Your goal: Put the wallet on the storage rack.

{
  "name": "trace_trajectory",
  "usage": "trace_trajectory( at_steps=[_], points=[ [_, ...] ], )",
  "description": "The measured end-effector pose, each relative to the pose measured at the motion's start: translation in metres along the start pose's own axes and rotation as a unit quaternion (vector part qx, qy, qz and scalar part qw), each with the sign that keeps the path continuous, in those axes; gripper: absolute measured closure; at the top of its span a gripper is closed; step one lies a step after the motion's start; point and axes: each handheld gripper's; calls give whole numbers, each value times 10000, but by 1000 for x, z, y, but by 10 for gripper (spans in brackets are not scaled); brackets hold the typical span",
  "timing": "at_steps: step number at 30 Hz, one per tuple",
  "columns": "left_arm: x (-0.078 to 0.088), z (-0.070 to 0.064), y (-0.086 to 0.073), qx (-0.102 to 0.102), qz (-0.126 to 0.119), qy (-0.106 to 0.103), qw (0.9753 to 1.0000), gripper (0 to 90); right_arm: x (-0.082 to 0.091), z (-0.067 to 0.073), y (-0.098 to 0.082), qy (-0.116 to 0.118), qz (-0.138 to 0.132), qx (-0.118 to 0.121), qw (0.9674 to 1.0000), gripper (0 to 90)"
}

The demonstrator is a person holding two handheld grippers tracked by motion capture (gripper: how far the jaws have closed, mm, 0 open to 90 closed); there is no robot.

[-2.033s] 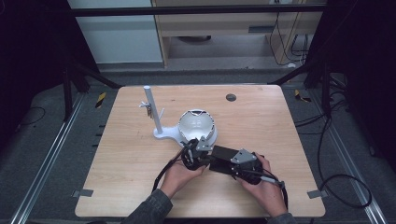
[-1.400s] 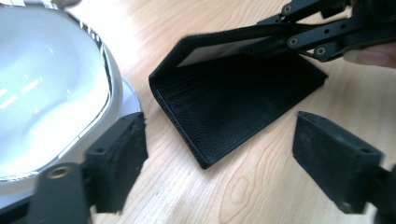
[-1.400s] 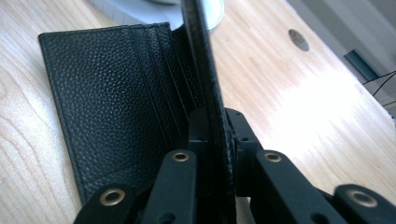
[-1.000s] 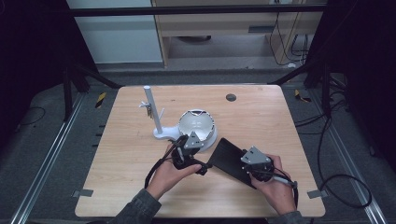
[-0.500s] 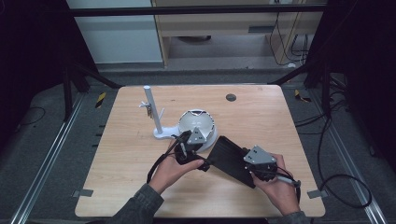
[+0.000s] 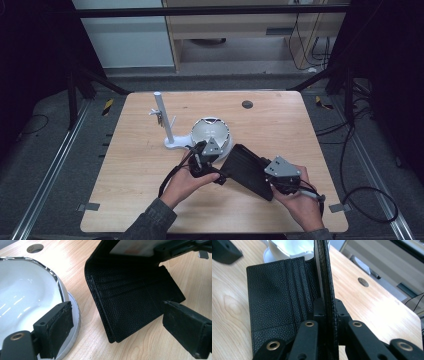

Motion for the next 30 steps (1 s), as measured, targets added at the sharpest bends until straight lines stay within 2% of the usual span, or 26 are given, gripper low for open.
trace_trajectory(
  at_steps=[3, 5, 7, 12, 14, 18, 19, 21, 22, 24, 25, 28, 30],
  points=[
    [-2, -2, -1, -52, 58, -4, 10000, 96, 5, 2, 4, -11, -146, -10, 9999, 837],
    [-4, -3, -1, -94, 96, -47, 9999, 98, 5, 2, 4, -22, -150, -3, 9999, 837],
    [-10, -1, 0, -13, 111, -34, 9999, 98, 5, 3, 3, -16, -161, 15, 9999, 837],
    [-16, 2, 1, -4, 155, -81, 9998, 119, 7, 1, 3, 6, -250, 2, 9997, 837],
    [-17, 1, 2, -71, 192, -82, 9998, 122, 9, 0, 3, 21, -299, -22, 9995, 837],
    [-22, 1, 3, -33, 222, -142, 9996, 144, 13, -1, 5, 54, -404, -47, 9992, 837],
    [-25, 0, 4, 43, 191, -229, 9995, 158, 14, -1, 6, 59, -447, -48, 9990, 837],
    [-25, 0, 6, 45, 255, -284, 9993, 187, 15, -1, 7, 56, -467, -36, 9989, 837],
    [-25, 0, 7, 9, 308, -268, 9992, 265, 15, -1, 7, 60, -482, -50, 9988, 837],
    [-25, 2, 7, 166, 295, -309, 9990, 323, 14, -1, 7, 67, -488, -64, 9988, 837],
    [-24, 7, 8, 193, 296, -277, 9990, 407, 13, -2, 6, 87, -501, -58, 9987, 837],
    [-24, 10, 8, 281, 273, -349, 9986, 421, 13, -1, 5, 102, -552, -51, 9984, 837],
    [-24, 11, 9, 236, 347, -384, 9984, 405, 14, -1, 5, 115, -603, -36, 9981, 837]
  ],
)
Point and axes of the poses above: each handheld gripper's, and its own axes: x roughly backward along the jaws, y roughly out of its top, z roughly to its left, and after that the axes turned 4 degrees about z, right-handed
